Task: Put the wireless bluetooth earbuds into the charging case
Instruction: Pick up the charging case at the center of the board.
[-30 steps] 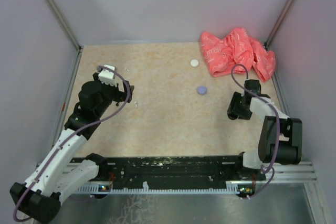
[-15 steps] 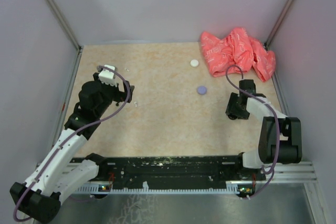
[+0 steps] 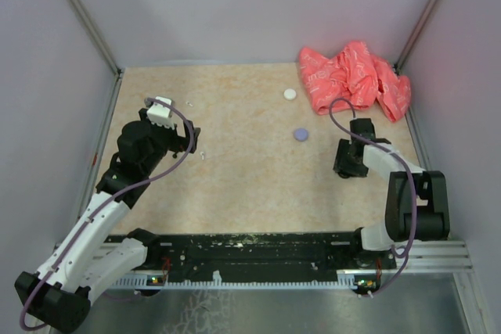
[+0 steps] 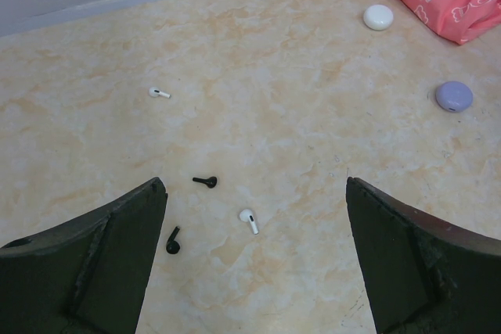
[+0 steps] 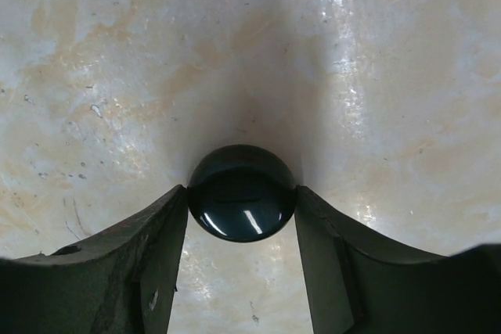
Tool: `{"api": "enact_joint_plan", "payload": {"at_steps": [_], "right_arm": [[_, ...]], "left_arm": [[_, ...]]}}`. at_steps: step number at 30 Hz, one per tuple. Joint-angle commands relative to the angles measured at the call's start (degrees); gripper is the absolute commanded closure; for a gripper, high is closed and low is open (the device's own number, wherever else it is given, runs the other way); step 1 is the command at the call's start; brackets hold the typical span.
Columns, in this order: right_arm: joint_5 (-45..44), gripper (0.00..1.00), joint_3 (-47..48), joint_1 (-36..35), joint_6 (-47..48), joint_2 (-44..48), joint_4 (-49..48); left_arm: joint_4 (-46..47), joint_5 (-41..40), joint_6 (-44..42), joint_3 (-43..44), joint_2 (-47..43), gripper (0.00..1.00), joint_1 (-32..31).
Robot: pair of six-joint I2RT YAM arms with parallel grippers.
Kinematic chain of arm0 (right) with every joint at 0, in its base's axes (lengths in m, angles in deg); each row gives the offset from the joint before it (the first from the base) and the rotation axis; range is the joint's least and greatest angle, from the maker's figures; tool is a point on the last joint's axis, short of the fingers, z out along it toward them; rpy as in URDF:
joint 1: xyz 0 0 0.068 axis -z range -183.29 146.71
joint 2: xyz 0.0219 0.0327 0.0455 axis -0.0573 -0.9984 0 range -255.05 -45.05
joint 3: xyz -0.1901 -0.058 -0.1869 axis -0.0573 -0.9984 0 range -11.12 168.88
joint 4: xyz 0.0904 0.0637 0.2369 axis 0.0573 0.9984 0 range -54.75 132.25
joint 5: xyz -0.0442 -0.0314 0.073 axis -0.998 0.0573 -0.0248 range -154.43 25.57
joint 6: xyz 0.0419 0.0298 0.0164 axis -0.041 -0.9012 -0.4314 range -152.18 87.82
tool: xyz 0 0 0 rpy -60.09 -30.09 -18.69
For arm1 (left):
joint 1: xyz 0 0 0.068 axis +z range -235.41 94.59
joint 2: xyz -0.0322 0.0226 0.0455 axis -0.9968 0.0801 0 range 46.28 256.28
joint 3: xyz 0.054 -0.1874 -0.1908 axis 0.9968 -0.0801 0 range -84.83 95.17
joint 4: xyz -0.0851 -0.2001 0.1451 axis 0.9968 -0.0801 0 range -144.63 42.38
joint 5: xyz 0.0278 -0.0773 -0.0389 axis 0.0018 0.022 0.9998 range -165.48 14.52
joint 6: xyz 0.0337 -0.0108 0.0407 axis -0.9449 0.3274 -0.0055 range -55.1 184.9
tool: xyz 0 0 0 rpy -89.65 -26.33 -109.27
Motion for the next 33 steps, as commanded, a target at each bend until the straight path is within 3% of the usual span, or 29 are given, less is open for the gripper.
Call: {"api": "enact_joint_plan", "payload": {"at_steps": [1, 6, 15, 22, 33], "right_arm": [[-0.6, 0.40, 1.1, -1.8, 0.4, -1.7, -0.4], [-1.7, 0.39, 1.3, -2.6, 0.4, -2.3, -0.4], [-3.4, 0.48, 2.0, -5.3, 0.6, -2.2, 0.1], [-6.4, 0.50, 3.7, -12.4, 0.6, 0.4, -0.7], [-8.7, 0.51, 8.6, -26.3, 1.6, 7.0, -7.9]], "left_arm": [[0.8, 0.5, 0.3, -0.1, 0.1, 0.00, -0.1], [0.7, 0.4, 0.3, -0.1, 0.2, 0.00, -0.1], [0.6, 0.7, 0.5, -0.1, 0.8, 0.00, 0.0], [0.6, 3.7, 1.7, 0.2, 2.4, 0.00, 0.3], [4.5, 15.5, 9.5, -0.6, 4.5, 0.00, 0.5]]}}
